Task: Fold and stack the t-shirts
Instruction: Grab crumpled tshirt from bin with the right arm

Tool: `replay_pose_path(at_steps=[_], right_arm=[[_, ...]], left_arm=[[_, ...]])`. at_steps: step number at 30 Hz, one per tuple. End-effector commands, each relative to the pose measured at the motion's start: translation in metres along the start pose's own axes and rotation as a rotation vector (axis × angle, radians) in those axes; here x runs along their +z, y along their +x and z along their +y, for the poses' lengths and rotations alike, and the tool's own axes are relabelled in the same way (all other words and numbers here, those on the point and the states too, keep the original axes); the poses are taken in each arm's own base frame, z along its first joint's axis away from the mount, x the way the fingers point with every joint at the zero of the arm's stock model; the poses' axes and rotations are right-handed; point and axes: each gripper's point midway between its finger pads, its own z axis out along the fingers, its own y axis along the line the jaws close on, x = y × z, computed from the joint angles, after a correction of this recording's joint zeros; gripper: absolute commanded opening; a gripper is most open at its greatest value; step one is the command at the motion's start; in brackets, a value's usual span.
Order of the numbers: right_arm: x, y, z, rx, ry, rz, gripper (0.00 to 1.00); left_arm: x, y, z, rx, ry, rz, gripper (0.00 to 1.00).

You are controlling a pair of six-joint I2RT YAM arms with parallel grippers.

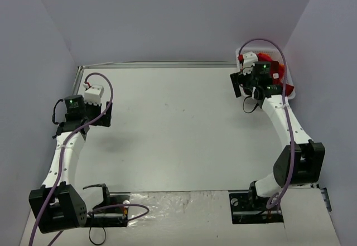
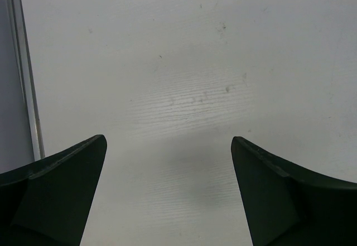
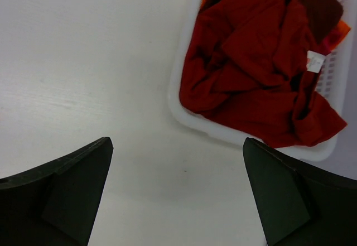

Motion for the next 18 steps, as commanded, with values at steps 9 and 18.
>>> replay_pose_path(at_steps=[9,18], right_arm=[[0.055,-0.019,-0.067,0.062,0.195,0.047,1.00],[0.094,0.004,-0.107,0.112,0.314,0.095,0.99]], left_arm=[[-0.008,-0.019,0.009,-0.012,-0.036,-0.034,0.94],[-0.008,-0.019,0.006,-0.012,-0.022,-0.036,0.95]])
